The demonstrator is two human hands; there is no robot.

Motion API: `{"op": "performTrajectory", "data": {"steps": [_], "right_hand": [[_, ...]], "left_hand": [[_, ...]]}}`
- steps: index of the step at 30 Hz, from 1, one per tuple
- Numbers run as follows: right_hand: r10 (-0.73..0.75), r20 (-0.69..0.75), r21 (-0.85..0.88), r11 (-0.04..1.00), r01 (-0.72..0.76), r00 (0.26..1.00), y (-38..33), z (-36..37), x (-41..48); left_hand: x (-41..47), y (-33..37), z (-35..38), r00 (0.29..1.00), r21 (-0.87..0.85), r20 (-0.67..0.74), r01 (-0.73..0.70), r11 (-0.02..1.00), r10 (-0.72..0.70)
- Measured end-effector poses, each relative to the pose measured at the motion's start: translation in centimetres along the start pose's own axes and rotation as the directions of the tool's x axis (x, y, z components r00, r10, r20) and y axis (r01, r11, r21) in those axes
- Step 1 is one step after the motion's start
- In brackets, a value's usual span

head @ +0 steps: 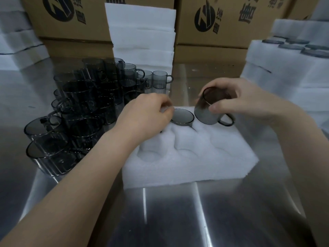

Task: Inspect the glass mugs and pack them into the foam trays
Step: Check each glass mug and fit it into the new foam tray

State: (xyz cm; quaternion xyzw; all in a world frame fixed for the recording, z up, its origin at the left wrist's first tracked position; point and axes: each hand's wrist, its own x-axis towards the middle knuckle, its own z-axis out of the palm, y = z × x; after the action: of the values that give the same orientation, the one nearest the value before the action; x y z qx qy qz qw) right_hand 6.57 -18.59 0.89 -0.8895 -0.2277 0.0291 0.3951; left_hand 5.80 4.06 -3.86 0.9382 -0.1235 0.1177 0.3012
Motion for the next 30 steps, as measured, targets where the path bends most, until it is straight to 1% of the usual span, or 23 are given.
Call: {"op": "performTrajectory", "data": {"steps": [3, 7, 11, 14, 17, 21, 23, 27, 30], "right_hand": [[0.048, 0.026, -0.007, 0.999, -0.047, 0.999, 0.0, -0.3, -0.2], [0.111, 0.001, -0.038, 0.993, -0.111, 0.994, 0.4, -0.6, 0.0], [0.105, -0.005, -0.053, 0.993, -0.105, 0.994, 0.9, -0.4, 0.1], [0.092, 0.013, -0.114, 0.989, -0.09, 0.996, 0.7, -0.1, 0.1], [0.144, 0.058, -0.181, 0.975, -0.132, 0.988, 0.3, 0.2, 0.2], [0.182, 0.069, -0.253, 0.954, -0.159, 0.981, 0.0, 1.0, 0.7], [0.246, 0.117, -0.269, 0.94, -0.208, 0.962, 0.1, 1.7, 1.0], [0.338, 0.205, -0.456, 0.864, -0.216, 0.918, 1.7, 2.8, 1.6], [0.392, 0.224, -0.449, 0.854, -0.263, 0.892, 2.3, 2.9, 1.9]], "left_hand": [[0.0, 0.0, -0.1, 1.0, -0.002, -0.004, 0.014, 1.0, -0.014], [-0.1, 0.1, -0.1, 1.0, -0.015, -0.003, 0.022, 1.0, -0.022], [0.0, 0.1, -0.1, 1.0, -0.024, -0.001, 0.02, 1.0, -0.02], [0.0, 0.0, -0.1, 1.0, -0.017, 0.001, 0.019, 1.0, -0.019], [0.0, 0.0, -0.1, 1.0, -0.016, -0.005, 0.016, 1.0, -0.016], [0.0, 0.0, 0.0, 1.0, -0.012, -0.015, 0.013, 1.0, -0.014], [0.0, 0.1, 0.0, 1.0, -0.009, -0.017, 0.009, 1.0, -0.009], [0.0, 0.1, -0.1, 1.0, -0.002, -0.001, 0.005, 1.0, -0.005], [-0.1, 0.3, -0.1, 1.0, 0.011, 0.008, 0.015, 1.0, -0.015]]}}
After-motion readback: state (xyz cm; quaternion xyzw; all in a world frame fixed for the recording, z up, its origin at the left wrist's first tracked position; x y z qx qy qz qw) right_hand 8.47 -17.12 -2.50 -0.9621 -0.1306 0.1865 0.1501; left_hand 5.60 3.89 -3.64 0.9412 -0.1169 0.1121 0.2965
